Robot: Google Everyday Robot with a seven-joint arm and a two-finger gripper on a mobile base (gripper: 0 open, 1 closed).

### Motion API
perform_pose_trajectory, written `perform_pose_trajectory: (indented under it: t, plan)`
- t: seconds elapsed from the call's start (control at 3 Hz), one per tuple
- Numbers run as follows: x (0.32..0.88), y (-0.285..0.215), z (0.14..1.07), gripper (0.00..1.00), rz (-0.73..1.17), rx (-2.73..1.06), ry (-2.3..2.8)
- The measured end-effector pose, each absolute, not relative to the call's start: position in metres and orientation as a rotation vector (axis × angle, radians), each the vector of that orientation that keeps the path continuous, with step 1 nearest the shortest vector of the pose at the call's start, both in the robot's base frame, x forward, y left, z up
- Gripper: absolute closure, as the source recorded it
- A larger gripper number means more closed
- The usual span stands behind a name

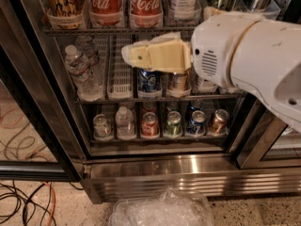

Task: Pick blue plastic bottle from top shelf of fridge

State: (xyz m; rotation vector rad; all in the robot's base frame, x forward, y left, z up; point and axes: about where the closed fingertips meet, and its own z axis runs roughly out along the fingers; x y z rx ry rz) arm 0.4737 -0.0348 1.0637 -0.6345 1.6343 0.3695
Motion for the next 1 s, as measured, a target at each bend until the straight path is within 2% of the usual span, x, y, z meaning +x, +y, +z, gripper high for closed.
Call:
perform_pose_trajectory:
  t: [0.67, 1.0]
  plan:
    - [0.512, -0.045, 1.127, 0.0, 0.205, -0.404, 1.479]
    - [0.511, -0.043, 1.127, 0.0, 0.208, -0.406, 1.478]
